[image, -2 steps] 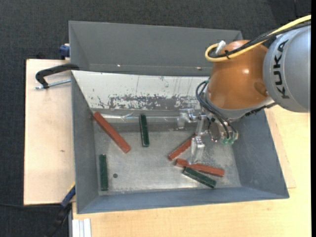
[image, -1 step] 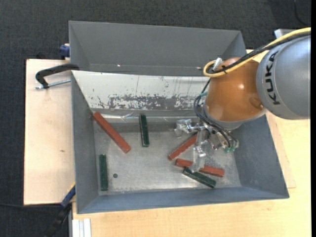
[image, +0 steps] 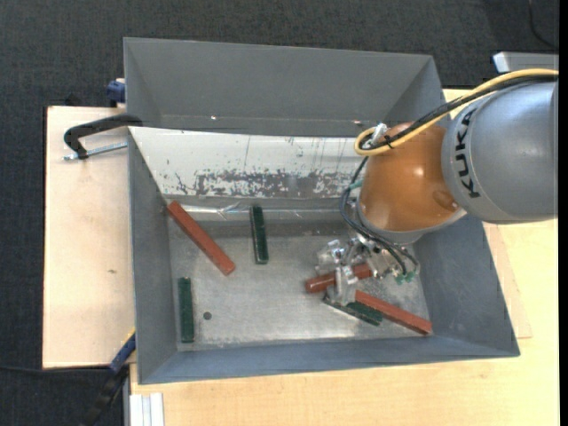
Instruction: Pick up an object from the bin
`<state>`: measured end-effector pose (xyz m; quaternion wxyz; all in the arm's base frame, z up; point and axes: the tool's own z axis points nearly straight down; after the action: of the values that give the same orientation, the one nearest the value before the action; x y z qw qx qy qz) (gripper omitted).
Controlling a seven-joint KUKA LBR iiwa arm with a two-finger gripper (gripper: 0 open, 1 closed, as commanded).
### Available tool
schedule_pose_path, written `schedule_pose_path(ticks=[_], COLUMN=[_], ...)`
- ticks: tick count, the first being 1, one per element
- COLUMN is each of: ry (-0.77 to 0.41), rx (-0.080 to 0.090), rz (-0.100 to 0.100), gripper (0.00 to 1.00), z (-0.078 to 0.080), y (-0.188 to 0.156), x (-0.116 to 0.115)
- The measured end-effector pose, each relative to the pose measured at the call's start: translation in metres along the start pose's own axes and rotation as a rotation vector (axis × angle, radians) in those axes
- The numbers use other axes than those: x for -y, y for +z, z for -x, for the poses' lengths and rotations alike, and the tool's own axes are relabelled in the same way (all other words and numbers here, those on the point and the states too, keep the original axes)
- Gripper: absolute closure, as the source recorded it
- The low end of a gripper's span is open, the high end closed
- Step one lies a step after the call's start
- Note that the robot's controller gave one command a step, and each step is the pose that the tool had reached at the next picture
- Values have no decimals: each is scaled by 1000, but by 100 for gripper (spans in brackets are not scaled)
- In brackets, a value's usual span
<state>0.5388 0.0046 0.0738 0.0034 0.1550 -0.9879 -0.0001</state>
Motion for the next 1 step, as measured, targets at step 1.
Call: schedule_pose_path(ticks=[1], ry=[0], rx=[0], rz=[0], gripper=[100], z=[0], y=[0], x=[0])
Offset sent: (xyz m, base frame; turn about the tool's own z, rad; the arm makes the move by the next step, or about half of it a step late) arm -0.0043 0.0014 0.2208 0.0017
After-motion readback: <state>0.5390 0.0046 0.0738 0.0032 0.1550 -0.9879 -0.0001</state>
